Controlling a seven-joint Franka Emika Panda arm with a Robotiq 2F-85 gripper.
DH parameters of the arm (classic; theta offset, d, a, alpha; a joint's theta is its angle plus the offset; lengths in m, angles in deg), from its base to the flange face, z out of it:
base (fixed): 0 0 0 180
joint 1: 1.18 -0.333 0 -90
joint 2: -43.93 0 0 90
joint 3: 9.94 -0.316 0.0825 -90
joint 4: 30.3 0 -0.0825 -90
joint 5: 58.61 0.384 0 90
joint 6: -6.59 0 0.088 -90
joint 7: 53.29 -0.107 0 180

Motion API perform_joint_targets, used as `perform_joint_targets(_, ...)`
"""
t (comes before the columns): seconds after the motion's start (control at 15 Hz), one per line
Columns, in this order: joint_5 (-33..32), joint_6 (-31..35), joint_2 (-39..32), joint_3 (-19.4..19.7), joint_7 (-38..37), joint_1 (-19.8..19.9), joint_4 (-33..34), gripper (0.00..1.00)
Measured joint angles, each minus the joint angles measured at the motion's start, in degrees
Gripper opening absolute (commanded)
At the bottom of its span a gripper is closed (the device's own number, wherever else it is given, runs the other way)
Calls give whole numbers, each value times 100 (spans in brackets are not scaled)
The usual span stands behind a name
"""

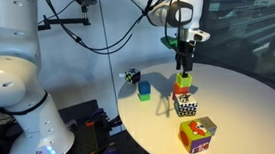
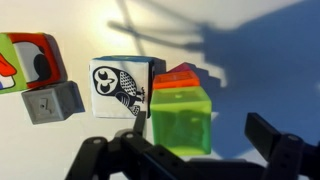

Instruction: Take the yellow block off of the orange block

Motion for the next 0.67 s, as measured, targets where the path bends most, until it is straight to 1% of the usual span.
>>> perform_joint_targets(0.53,-164,9,-94,135,0,-14,0,100)
perform_joint_targets(0.6,-164,9,-113,149,0,-15,0,75)
perform_joint_targets(0.67,-164,9,-133,161,0,-15,0,74)
